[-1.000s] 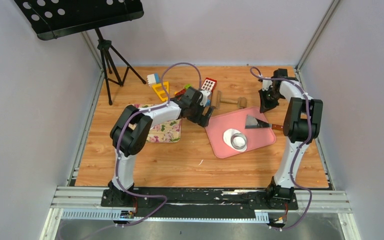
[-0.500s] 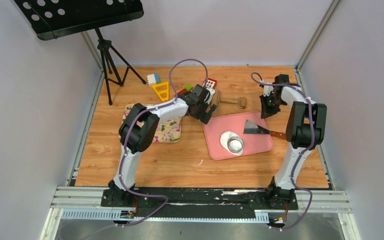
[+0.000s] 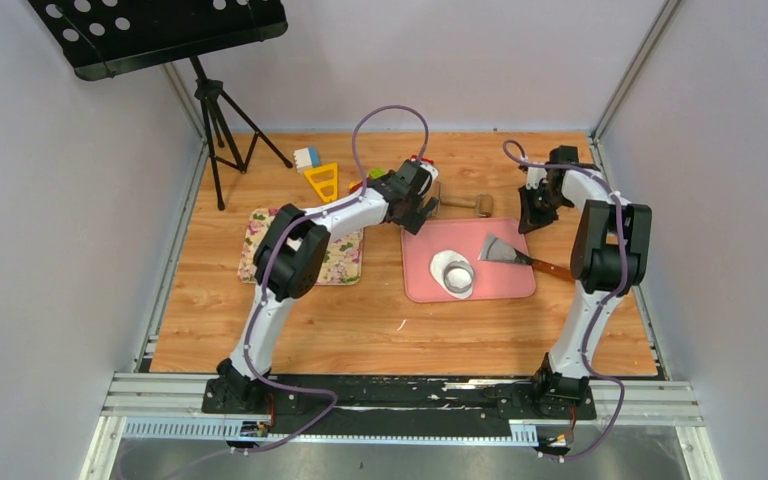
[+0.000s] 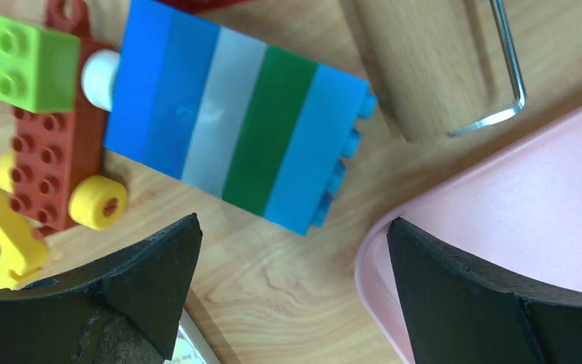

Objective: Roll out the dumpling wrappers from the dough
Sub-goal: Move the work surface to the center of the board, then pick up the spatula from the work surface.

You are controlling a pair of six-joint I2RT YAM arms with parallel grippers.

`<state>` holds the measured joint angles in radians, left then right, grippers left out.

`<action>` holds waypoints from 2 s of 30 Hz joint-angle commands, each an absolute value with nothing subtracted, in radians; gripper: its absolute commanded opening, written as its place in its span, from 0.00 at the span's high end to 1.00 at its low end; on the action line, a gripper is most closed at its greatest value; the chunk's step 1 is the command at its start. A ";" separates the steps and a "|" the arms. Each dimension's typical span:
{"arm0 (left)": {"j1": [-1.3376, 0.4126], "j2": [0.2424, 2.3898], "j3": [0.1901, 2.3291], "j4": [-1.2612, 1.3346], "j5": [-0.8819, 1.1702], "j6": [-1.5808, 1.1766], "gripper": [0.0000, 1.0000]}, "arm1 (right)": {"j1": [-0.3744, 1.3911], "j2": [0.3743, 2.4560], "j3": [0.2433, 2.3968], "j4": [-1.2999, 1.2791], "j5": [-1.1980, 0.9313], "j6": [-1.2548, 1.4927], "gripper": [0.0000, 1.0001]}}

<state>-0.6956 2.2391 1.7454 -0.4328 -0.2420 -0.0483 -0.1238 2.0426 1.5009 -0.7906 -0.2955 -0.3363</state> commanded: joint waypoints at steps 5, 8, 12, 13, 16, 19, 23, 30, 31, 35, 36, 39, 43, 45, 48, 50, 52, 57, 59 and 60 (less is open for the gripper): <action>-0.689 2.381 1.947 -0.501 -0.418 0.037 0.00 | -0.101 2.154 1.643 -0.794 -0.348 -0.336 1.00; -0.687 2.424 2.018 -0.529 -0.446 0.053 0.00 | -0.094 2.182 1.677 -0.795 -0.344 -0.332 1.00; -0.684 2.471 2.090 -0.535 -0.495 0.082 0.00 | -0.088 2.202 1.713 -0.795 -0.347 -0.326 1.00; -0.683 2.479 2.100 -0.538 -0.500 0.084 0.00 | -0.087 2.204 1.717 -0.795 -0.350 -0.325 1.00; -0.681 2.488 2.122 -0.547 -0.507 0.085 0.00 | -0.083 2.189 1.721 -0.803 -0.363 -0.327 0.99; -0.682 2.419 2.055 -0.517 -0.472 0.074 0.00 | -0.085 2.112 1.712 -0.833 -0.370 -0.356 0.86; -0.683 2.290 1.957 -0.451 -0.411 0.067 0.00 | -0.101 1.964 1.700 -0.910 -0.401 -0.440 0.64; -0.685 2.162 1.990 -0.496 -0.295 0.051 0.00 | -0.175 1.705 1.588 -1.090 -0.439 -0.710 0.46; -0.687 2.147 2.005 -0.515 -0.278 0.051 0.00 | -0.182 1.666 1.540 -1.119 -0.419 -0.777 0.40; -0.690 2.045 1.999 -0.566 -0.157 0.058 0.00 | -0.198 1.489 1.316 -1.113 -0.331 -1.093 0.30; -0.691 2.013 1.972 -0.570 -0.125 0.065 0.00 | -0.199 1.448 1.262 -1.087 -0.306 -1.146 0.28; -0.691 1.897 1.861 -0.582 -0.027 0.095 0.00 | -0.199 1.367 1.166 -1.009 -0.283 -1.250 0.25; -0.689 1.752 1.677 -0.621 0.070 0.181 0.00 | -0.199 1.417 1.180 -0.993 -0.303 -1.319 0.23; -0.686 1.685 1.591 -0.651 0.105 0.232 0.00 | -0.199 1.488 1.232 -1.025 -0.303 -1.344 0.24; -0.667 1.596 1.471 -0.665 0.158 0.287 0.00 | -0.199 1.601 1.324 -1.100 -0.298 -1.371 0.25; -0.649 1.551 1.417 -0.661 0.182 0.292 0.00 | -0.199 1.659 1.353 -1.118 -0.293 -1.381 0.25; -0.631 1.528 1.386 -0.659 0.219 0.291 0.00 | -0.198 1.706 1.356 -1.103 -0.271 -1.381 0.26; -0.620 1.511 1.359 -0.642 0.258 0.271 0.00 | -0.198 1.792 1.306 -1.022 -0.206 -1.386 0.26; -0.620 1.510 1.352 -0.636 0.273 0.260 0.00 | -0.198 1.820 1.294 -1.008 -0.196 -1.383 0.26; -0.621 1.509 1.348 -0.633 0.278 0.257 0.00 | -0.198 1.829 1.290 -0.999 -0.192 -1.380 0.27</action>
